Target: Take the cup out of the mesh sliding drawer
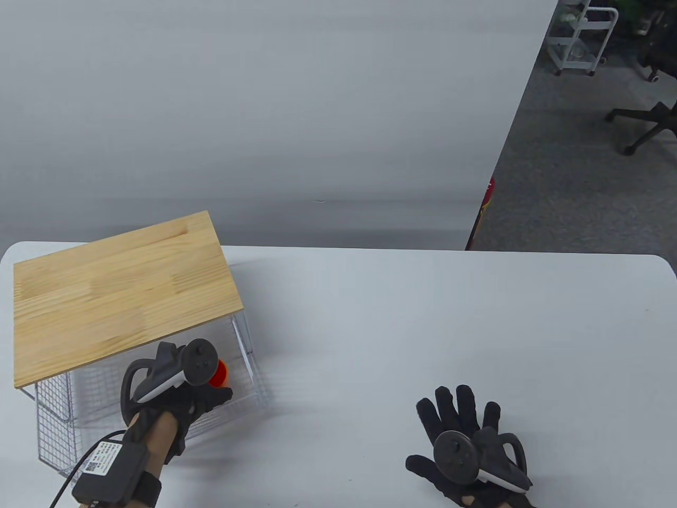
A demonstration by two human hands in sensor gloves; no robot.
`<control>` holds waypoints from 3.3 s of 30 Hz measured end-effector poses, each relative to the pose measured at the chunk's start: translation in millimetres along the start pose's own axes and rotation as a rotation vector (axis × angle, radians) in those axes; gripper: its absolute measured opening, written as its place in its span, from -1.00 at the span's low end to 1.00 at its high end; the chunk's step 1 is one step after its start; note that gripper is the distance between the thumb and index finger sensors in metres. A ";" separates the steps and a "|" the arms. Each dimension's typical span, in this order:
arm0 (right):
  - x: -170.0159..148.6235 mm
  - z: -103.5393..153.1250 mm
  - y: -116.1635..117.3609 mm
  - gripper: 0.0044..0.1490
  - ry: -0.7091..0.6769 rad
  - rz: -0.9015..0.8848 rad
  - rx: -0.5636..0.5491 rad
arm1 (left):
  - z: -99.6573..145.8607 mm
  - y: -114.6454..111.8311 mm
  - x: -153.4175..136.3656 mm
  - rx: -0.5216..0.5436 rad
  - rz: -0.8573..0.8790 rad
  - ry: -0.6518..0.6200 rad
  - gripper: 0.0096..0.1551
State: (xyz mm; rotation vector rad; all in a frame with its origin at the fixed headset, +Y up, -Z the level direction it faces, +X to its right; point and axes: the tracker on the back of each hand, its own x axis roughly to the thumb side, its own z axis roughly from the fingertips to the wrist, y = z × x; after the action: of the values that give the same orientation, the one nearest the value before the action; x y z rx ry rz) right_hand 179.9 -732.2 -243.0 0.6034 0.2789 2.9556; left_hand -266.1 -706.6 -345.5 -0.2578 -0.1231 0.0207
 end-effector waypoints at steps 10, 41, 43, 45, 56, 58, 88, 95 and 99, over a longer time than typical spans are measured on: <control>-0.4 0.8 -0.7 0.18 0.002 0.001 -0.012 | 24.9 25.1 13.0 0.100 -0.039 -0.055 0.24; -2.0 1.9 -1.4 0.18 0.015 0.004 -0.011 | 103.0 68.3 126.4 0.378 -0.116 -0.448 0.24; -2.0 1.6 -1.2 0.18 0.015 0.005 -0.007 | 94.3 47.4 137.3 0.342 -0.117 -0.472 0.23; -1.8 1.2 -1.2 0.18 0.014 0.006 -0.003 | 87.2 32.6 144.9 0.315 -0.114 -0.488 0.23; -2.1 1.7 -2.2 0.18 0.012 0.000 -0.007 | 61.7 -25.1 161.2 0.232 -0.094 -0.503 0.21; -1.7 1.5 -2.0 0.18 0.011 0.001 -0.002 | 59.5 -29.8 163.0 0.218 -0.104 -0.504 0.20; -2.3 4.2 -4.6 0.17 0.010 -0.007 -0.019 | 51.2 -59.2 171.5 0.140 -0.121 -0.541 0.17; -2.4 4.2 -4.8 0.17 0.012 -0.003 -0.014 | 48.0 -61.4 170.8 0.145 -0.130 -0.549 0.19; -2.4 4.3 -4.8 0.18 0.012 -0.001 -0.012 | 47.5 -62.1 171.7 0.138 -0.129 -0.553 0.19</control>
State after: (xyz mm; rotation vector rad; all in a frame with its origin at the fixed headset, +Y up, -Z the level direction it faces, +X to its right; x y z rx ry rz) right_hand 184.1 -727.2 -241.0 0.5845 0.2624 2.9581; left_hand -101.4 -748.5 -263.7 -0.0996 -0.6855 -0.0282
